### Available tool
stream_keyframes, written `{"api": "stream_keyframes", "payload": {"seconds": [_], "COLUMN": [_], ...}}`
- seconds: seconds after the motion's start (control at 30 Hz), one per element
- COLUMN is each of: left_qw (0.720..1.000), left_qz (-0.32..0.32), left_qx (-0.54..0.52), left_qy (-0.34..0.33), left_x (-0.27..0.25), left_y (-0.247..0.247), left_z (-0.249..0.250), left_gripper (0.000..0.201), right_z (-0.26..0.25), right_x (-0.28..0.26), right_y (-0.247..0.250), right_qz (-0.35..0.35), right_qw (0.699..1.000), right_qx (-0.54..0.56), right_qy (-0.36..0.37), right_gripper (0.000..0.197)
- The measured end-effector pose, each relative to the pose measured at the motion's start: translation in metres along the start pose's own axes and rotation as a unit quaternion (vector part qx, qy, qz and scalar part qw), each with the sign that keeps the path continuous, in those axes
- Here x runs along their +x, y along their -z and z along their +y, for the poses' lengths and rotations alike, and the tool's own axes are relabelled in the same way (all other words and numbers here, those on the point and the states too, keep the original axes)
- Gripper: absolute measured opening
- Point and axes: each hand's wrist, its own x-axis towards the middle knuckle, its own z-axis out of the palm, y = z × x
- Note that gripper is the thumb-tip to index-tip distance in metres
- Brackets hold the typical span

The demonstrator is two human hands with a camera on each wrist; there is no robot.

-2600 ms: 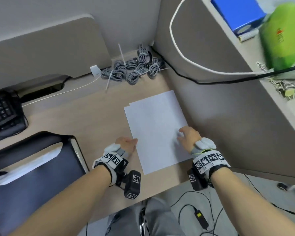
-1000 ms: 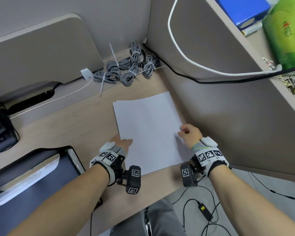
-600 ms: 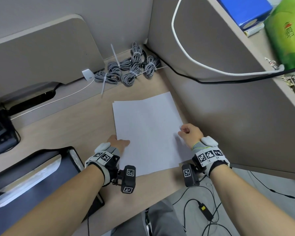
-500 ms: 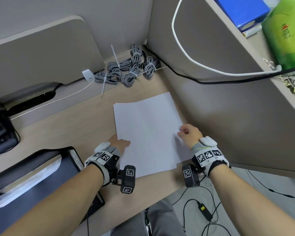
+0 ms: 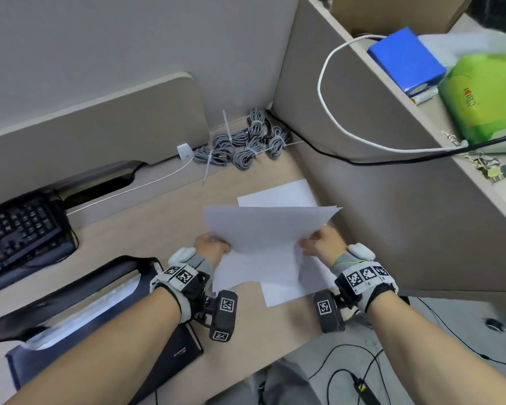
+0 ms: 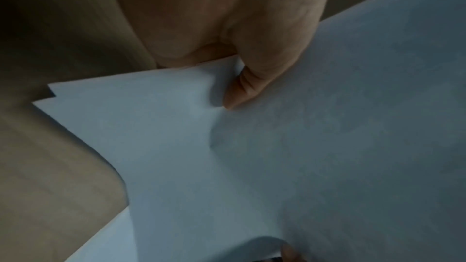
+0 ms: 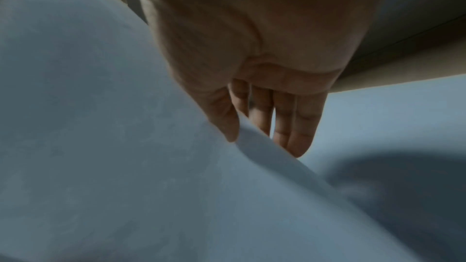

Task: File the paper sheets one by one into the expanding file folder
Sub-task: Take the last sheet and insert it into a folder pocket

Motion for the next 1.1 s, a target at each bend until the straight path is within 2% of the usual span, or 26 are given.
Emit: {"api": "stream_keyframes", "payload": {"seconds": [0.07,0.1,0.23,0.27,0.33,0.5,0.67,0.8,0.93,1.03,1.1], "left_qw": [0.998,0.997,0.993,0.992,0.990,0.987,0.991,0.990,0.987,0.985,0.984], "left_qz": [0.006,0.007,0.005,0.000,-0.009,-0.039,-0.015,-0.003,0.012,0.047,0.057], "left_qx": [-0.026,-0.029,-0.022,-0.015,0.008,0.050,0.012,-0.038,-0.065,-0.089,-0.103], "left_qy": [-0.053,-0.069,-0.118,-0.123,-0.140,-0.147,-0.132,-0.137,-0.146,-0.137,-0.131], "left_x": [-0.034,-0.030,-0.029,-0.028,-0.030,-0.029,-0.025,-0.024,-0.032,-0.045,-0.049], "left_y": [0.044,0.043,0.047,0.050,0.055,0.052,0.046,0.048,0.067,0.094,0.110], "left_z": [0.034,0.039,0.055,0.055,0.055,0.040,0.028,0.027,0.025,0.016,0.010], "left_gripper": [0.030,0.030,0.026,0.026,0.027,0.032,0.024,0.031,0.037,0.028,0.019], "right_z": [-0.054,-0.059,-0.065,-0.066,-0.069,-0.062,-0.060,-0.063,-0.081,-0.097,-0.104], "right_x": [-0.038,-0.036,-0.028,-0.031,-0.038,-0.046,-0.051,-0.054,-0.057,-0.056,-0.054], "right_y": [-0.007,-0.003,0.006,0.007,0.006,-0.004,-0.009,-0.007,-0.017,-0.038,-0.048], "right_qz": [0.024,0.028,0.061,0.063,0.058,0.041,0.053,0.030,-0.024,-0.093,-0.112], "right_qw": [0.997,0.995,0.989,0.990,0.990,0.992,0.993,0.994,0.994,0.990,0.989], "right_qx": [0.002,0.004,-0.035,-0.023,-0.017,-0.033,-0.006,0.001,0.000,-0.008,0.021], "right_qy": [0.075,0.094,0.127,0.128,0.128,0.117,0.104,0.101,0.106,0.106,0.094], "right_gripper": [0.008,0.008,0.033,0.029,0.008,0.021,0.030,0.021,0.024,0.019,0.019]}}
